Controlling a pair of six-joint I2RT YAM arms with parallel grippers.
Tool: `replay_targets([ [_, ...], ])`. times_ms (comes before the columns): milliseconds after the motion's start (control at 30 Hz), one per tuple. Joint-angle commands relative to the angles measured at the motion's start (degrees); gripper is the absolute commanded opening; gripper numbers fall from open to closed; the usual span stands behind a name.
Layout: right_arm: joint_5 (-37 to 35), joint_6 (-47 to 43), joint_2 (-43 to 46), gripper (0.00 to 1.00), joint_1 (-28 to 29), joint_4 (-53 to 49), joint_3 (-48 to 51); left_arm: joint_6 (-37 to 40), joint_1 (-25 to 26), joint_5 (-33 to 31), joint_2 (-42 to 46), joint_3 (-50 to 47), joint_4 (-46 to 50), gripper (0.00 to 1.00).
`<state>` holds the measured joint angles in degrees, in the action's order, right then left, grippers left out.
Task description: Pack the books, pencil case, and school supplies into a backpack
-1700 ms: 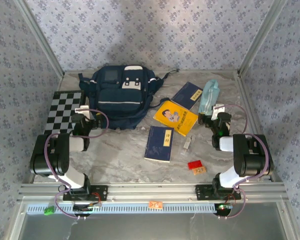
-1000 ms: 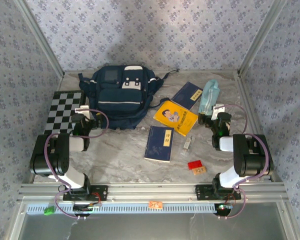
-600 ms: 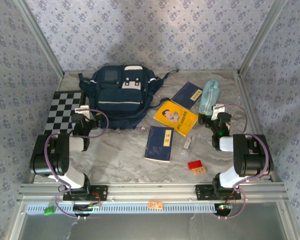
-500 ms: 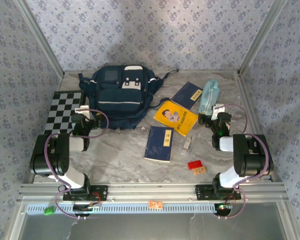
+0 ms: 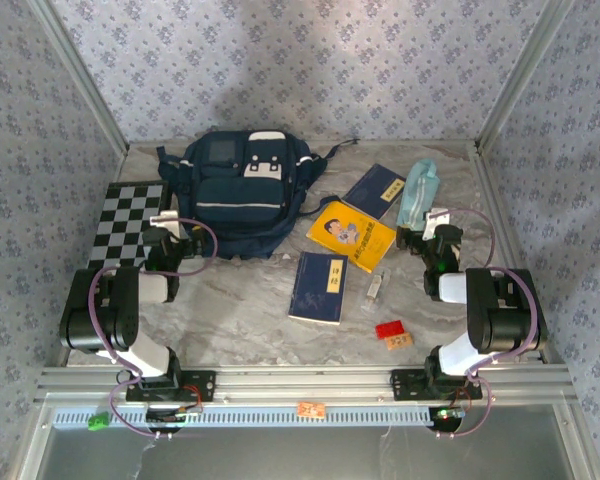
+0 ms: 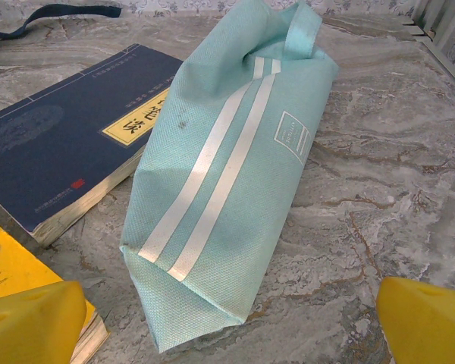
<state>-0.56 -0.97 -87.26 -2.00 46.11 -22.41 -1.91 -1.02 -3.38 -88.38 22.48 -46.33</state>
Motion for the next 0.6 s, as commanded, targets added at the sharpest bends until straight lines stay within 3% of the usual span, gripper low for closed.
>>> replay_targets([
  [0,0.22,-0.82,-0.2,1.0,-0.08,0.63,-0.12,1.08,0.22,2.41,0.53,1.29,-0.08,1.0],
  [300,-2.69,-0.92,2.66,1.0,0.99,-1.05,0.09,0.77,0.22,1.8,3.63,3.19,5.83,1.0],
  [567,-0.89,1.98,12.43,1.0,0.14,-17.66,-4.04,0.1,0.2,3.99,13.22,4.5,17.63,1.0],
])
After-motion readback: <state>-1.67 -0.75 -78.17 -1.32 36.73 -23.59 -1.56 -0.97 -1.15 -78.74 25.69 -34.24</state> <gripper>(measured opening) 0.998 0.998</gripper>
